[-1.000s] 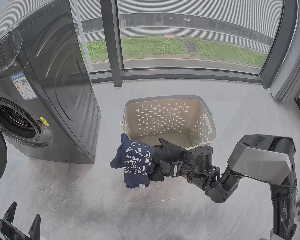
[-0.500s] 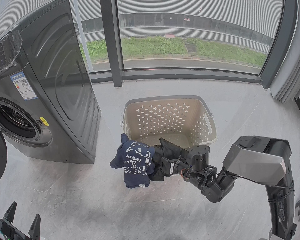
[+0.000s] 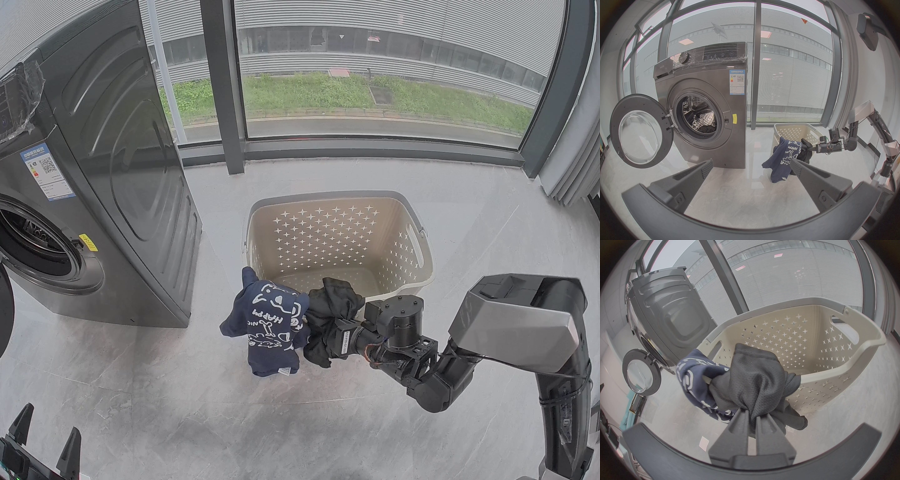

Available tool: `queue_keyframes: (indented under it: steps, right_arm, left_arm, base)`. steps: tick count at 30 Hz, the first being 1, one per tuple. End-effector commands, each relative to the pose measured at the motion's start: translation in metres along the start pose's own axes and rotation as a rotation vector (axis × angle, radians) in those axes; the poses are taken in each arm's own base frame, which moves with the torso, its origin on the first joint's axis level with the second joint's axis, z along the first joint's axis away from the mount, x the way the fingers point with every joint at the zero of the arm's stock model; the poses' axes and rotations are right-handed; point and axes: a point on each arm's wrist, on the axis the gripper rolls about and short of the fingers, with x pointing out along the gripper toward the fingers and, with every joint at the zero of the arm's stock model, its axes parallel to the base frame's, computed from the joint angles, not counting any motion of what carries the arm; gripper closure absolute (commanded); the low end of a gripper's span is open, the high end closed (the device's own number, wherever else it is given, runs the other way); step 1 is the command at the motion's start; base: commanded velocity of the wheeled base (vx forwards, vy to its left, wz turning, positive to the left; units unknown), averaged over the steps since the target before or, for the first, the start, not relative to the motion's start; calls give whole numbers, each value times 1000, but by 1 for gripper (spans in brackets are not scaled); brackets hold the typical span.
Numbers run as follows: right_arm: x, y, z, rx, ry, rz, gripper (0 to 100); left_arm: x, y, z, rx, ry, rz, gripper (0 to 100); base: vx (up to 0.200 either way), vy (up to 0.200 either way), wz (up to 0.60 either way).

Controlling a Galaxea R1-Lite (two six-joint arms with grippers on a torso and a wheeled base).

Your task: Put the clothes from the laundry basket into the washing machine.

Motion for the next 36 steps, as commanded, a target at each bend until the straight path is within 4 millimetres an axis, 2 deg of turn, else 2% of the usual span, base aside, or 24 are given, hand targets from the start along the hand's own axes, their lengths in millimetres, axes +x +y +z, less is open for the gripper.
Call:
queue_keyframes:
  steps: [1, 3, 4, 6, 7, 8, 12, 17, 20, 26, 28, 36]
  right_arm:
    - [-34, 15, 31, 1, -52, 43, 100]
    - [-41, 17, 36, 1, -58, 51, 100]
    - [-65, 23, 53, 2, -89, 77, 100]
    - [-83, 25, 68, 0, -118, 88, 100]
    - [-83, 25, 68, 0, -118, 88, 100]
    - [-104, 25, 82, -18, -153, 102, 100]
    - [-144, 25, 105, -19, -217, 155, 100]
    - [-171, 27, 124, -14, -300, 182, 100]
    - [-179, 27, 130, -38, -326, 185, 100]
    - [-183, 29, 124, -55, -314, 197, 100]
    - [-189, 31, 131, -54, -344, 204, 100]
    - [-191, 31, 130, -60, -348, 212, 100]
  left_arm:
    - [1, 0, -5, -1, 10, 0, 0]
    - [1, 0, -5, -1, 10, 0, 0]
    - [1, 0, -5, -2, 10, 0, 0]
    - [1, 0, -5, -2, 10, 0, 0]
    - [1, 0, -5, -2, 10, 0, 0]
    - [1, 0, -5, -2, 10, 0, 0]
    - [1, 0, -5, -1, 10, 0, 0]
    - [1, 0, -5, -1, 10, 0, 0]
    - [1, 0, -5, -4, 12, 2, 0]
    - [1, 0, -5, -9, 12, 3, 0]
    - [1, 0, -5, -7, 12, 3, 0]
    - [1, 0, -5, -9, 12, 3, 0]
  base:
    - [0, 0, 0]
    - [0, 0, 0]
    - [0, 0, 0]
    - [0, 0, 0]
    - [0, 0, 0]
    - [0, 0, 0]
    - [0, 0, 0]
    - [0, 0, 0]
    - [0, 0, 0]
    - [0, 0, 0]
    - [0, 0, 0]
    - [0, 0, 0]
